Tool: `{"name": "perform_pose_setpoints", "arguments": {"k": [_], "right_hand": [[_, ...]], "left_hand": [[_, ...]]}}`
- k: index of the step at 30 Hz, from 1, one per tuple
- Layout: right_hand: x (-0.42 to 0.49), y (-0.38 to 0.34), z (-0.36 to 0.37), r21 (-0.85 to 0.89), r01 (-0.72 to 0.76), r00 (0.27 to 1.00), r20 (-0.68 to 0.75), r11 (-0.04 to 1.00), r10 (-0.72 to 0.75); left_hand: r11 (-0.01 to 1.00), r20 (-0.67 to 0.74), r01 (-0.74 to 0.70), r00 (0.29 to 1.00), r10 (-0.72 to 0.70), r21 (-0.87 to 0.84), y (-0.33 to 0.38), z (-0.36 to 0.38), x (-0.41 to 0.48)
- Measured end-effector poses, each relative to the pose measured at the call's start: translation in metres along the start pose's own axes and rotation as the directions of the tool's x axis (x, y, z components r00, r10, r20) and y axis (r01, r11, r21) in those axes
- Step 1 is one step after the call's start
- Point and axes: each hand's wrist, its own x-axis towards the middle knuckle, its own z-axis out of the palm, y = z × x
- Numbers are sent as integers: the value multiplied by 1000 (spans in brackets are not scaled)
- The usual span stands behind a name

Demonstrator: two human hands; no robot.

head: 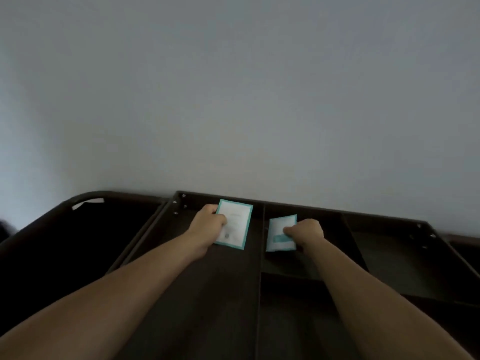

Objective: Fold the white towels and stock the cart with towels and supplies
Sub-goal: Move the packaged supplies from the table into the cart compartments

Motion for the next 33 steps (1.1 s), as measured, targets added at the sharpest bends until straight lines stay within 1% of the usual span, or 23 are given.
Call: {"name": "perform_pose_setpoints", "arguments": {"k": [2,5,6,7,9,10,11,12,13,14,15,16,17,18,20,23,24,25,27,29,31,33], "right_hand": [[11,-2,12,18,-6,1000,19,1000,5],[21,-3,22,-31,-31,999,43,999,32],[24,-3,23,-77,-41,998,51,996,45],[25,-3,24,-163,-39,998,45,986,47],[20,-5,22,-376,-4,1000,-5,927,3],[17,-5,20,-421,14,999,-28,907,-28],[12,-7,17,-430,52,996,-43,901,-78],[11,-9,15,-408,116,988,-50,906,-149],[9,-11,12,-348,198,972,-52,916,-229],[7,-14,8,-214,270,957,-45,939,-286],[2,-18,4,-16,296,955,-17,955,-297],[-4,-22,0,200,264,961,28,944,-275],[-11,-26,-5,373,214,963,74,903,-259],[-16,-28,-10,475,184,960,102,861,-262],[-25,-30,-16,534,185,953,109,825,-284],[-27,-25,-22,574,190,965,38,796,-258],[-25,-24,-24,616,157,971,46,772,-235],[-26,-23,-25,662,113,970,86,741,-225],[-28,-21,-27,715,63,957,156,696,-246],[-29,-21,-29,709,88,959,128,700,-251],[-30,-21,-33,705,120,963,89,699,-255],[-30,-22,-37,714,146,959,69,684,-277]], "left_hand": [[1000,-17,18,1000,-18,17,-1,-2,-1],[999,-32,34,999,-34,6,-2,0,-1],[999,-30,33,999,-33,3,-2,1,0],[1000,-23,29,999,-29,6,-1,3,2],[1000,-2,24,1000,-24,8,0,8,6],[1000,9,20,1000,-20,8,2,11,8],[1000,17,12,1000,-13,7,5,15,9],[1000,22,5,1000,-5,6,7,19,11],[1000,26,-9,1000,9,9,10,23,13],[999,23,-29,999,29,15,12,27,15],[998,17,-53,998,53,29,14,32,19],[996,6,-77,997,77,53,17,37,22],[993,-3,-98,995,99,71,20,42,25],[991,-7,-113,994,113,73,22,47,28],[987,4,-141,990,141,70,25,57,31],[977,21,-203,979,202,67,27,68,33],[969,32,-233,972,232,83,28,70,33],[956,51,-268,963,263,118,30,73,32],[920,104,-334,942,319,204,34,76,30],[896,147,-376,925,349,237,38,78,26],[897,189,-389,916,353,209,43,80,21],[891,261,-415,895,362,183,48,80,17]]}}
